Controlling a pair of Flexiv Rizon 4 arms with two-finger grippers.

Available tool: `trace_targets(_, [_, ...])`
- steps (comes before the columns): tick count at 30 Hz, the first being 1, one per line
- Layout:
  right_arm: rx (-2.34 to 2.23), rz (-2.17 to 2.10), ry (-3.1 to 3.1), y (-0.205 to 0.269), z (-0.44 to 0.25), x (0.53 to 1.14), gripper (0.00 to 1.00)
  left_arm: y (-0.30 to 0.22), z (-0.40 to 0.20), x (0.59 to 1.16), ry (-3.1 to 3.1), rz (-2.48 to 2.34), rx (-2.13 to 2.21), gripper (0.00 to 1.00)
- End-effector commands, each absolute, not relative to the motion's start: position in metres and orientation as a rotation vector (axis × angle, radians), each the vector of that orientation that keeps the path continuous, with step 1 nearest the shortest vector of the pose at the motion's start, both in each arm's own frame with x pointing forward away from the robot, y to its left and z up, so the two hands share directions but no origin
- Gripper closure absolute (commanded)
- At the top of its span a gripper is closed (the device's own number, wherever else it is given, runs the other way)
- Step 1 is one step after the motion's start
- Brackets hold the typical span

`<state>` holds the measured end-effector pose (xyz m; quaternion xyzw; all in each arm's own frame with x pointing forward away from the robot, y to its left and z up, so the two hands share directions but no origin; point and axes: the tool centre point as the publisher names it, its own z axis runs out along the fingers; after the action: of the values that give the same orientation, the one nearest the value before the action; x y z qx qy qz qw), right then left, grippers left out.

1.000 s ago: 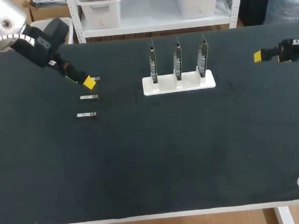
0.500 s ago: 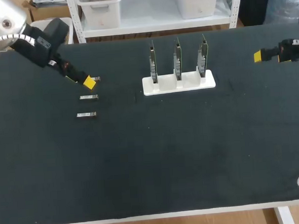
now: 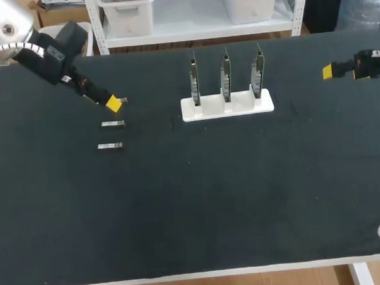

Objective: Pick up the optical module with the left hand, and insert it into the network port with the right hand.

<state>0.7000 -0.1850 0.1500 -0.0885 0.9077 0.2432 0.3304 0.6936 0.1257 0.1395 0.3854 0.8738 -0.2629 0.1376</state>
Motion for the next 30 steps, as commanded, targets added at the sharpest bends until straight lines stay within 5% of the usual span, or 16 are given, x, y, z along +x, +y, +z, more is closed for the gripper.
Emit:
trace_targets(1, [-0.231,0.636,2.374,-0.185,0.15,0.7,0.0,0.129,0.164,0.693,2.579,-0.583,1.147,0.0])
trace_targets(30, [-0.231,0.636,2.374,-0.185,0.15,0.7,0.0,0.149,0.117,0.669,2.414,-0.474,1.299,0.0])
